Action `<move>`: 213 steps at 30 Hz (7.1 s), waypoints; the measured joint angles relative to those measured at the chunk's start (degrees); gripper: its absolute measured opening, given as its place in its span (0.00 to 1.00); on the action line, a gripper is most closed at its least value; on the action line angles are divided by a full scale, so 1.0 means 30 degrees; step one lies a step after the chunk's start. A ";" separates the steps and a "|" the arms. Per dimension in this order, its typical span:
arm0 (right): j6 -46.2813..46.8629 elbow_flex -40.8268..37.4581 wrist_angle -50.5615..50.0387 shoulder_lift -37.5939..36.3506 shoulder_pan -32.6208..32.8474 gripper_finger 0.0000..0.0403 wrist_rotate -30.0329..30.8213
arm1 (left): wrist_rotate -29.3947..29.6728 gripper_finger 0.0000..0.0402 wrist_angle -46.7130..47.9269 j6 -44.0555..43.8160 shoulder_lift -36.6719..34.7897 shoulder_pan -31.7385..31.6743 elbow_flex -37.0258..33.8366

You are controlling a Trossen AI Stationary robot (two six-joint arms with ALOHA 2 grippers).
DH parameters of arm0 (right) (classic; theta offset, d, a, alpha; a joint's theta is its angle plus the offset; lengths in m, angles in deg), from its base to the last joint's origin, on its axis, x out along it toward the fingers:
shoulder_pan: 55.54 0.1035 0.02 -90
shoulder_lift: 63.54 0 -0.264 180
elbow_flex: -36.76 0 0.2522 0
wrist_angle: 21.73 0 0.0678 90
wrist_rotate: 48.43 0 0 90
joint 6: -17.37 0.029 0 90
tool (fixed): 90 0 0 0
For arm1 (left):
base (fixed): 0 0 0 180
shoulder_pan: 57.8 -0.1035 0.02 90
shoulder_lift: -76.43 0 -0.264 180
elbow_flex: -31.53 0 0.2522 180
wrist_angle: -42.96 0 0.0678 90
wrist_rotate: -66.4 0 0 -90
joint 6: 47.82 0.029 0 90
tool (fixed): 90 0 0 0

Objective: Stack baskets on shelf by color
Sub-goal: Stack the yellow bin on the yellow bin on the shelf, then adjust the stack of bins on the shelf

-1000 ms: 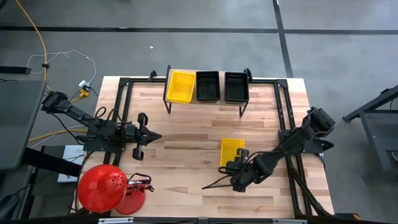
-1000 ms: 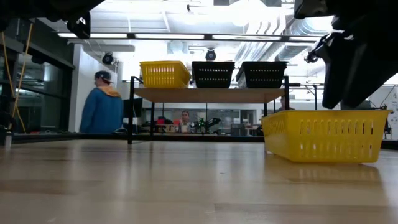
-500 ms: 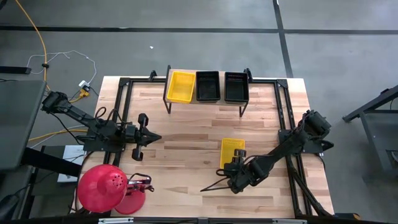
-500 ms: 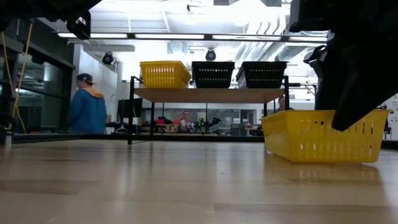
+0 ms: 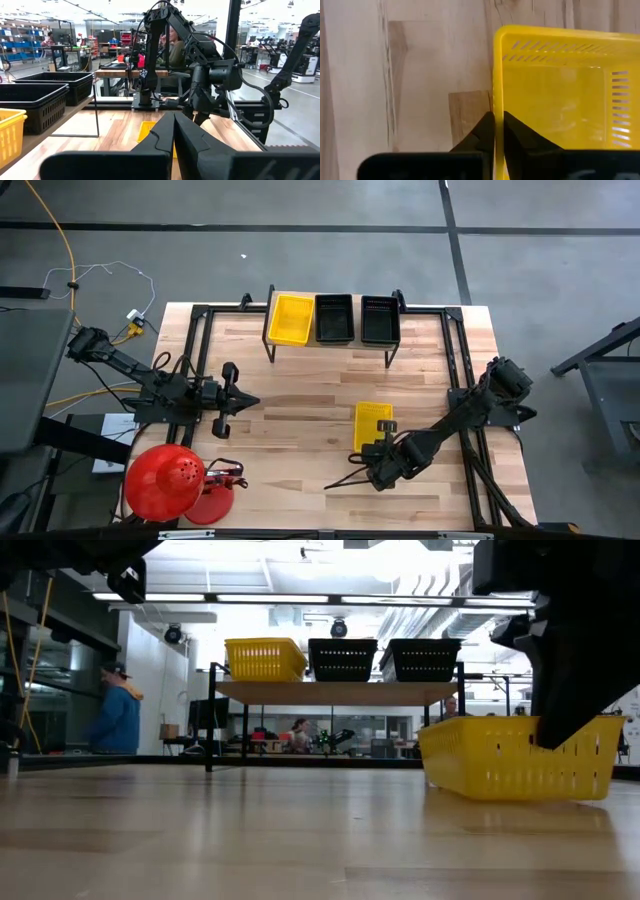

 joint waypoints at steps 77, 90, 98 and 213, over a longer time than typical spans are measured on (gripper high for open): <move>-1.5352 2.2410 -0.3232 0.7555 -1.4069 0.00 0.0994 | 0.0124 0.00 -0.0146 0.0560 0.0000 0.0010 0.0000; -1.4208 2.2395 -0.3393 0.7555 -1.3981 0.00 0.0278 | 0.0189 0.00 -0.0146 0.0567 0.0000 0.0007 0.0000; -1.3357 2.2395 -0.4060 0.7555 -1.3981 0.00 0.0369 | 0.0189 0.00 -0.0146 0.0567 0.0000 0.0008 0.0000; -1.2562 2.2666 -0.4850 0.6545 -1.9477 0.00 -0.4353 | 0.3676 0.00 0.0518 -0.0114 -0.0007 0.2607 0.0007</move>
